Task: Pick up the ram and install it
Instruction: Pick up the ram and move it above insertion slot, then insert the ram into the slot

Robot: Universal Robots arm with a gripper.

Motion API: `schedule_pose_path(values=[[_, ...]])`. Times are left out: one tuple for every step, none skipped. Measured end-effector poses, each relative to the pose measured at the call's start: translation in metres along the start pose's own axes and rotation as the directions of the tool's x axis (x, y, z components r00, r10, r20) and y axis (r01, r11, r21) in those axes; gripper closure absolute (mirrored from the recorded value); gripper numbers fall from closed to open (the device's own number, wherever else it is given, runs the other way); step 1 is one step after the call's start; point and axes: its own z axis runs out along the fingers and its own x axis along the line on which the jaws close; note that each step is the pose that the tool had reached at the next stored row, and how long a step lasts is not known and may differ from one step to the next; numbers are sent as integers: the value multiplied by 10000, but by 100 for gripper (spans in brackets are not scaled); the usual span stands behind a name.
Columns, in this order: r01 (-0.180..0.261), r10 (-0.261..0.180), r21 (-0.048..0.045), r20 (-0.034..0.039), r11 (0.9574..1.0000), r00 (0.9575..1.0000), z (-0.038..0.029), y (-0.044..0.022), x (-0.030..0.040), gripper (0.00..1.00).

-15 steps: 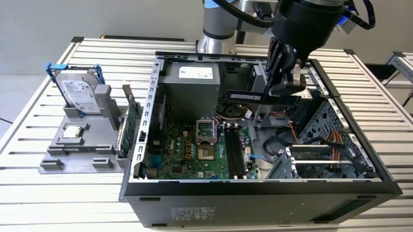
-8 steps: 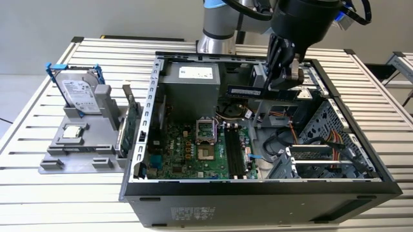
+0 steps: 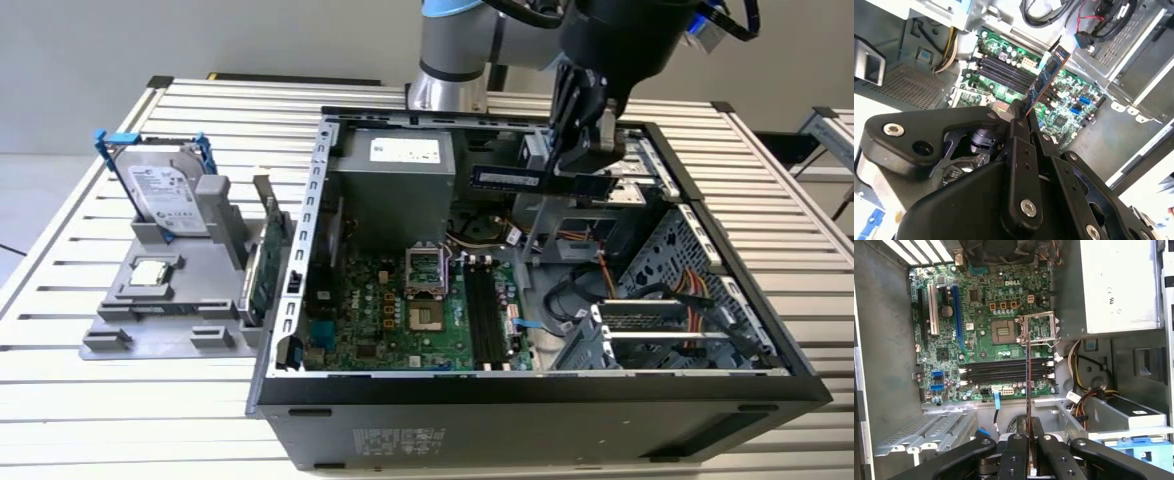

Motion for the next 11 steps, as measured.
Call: schedule_pose_path(values=[[2, -2, 0, 1, 10000, 10000, 0, -7, -10, 100], [9, -9, 0, 0, 10000, 10000, 0, -13, -17, 100], [16, -16, 0, 0, 10000, 10000, 0, -18, -22, 100], [21, -21, 0, -1, 10000, 10000, -1, -22, -24, 100], [23, -23, 0, -1, 10000, 10000, -1, -25, -25, 100], [24, -24, 0, 0, 10000, 10000, -1, -27, -25, 100], [24, -24, 0, 0, 10000, 10000, -1, -29, -26, 100], [24, -24, 0, 0, 10000, 10000, -1, -30, -26, 100], [25, -25, 0, 0, 10000, 10000, -1, -34, -27, 100], [25, -25, 0, -1, 10000, 10000, -1, -37, -28, 100], [25, -25, 0, 0, 10000, 10000, -1, -39, -28, 100]])
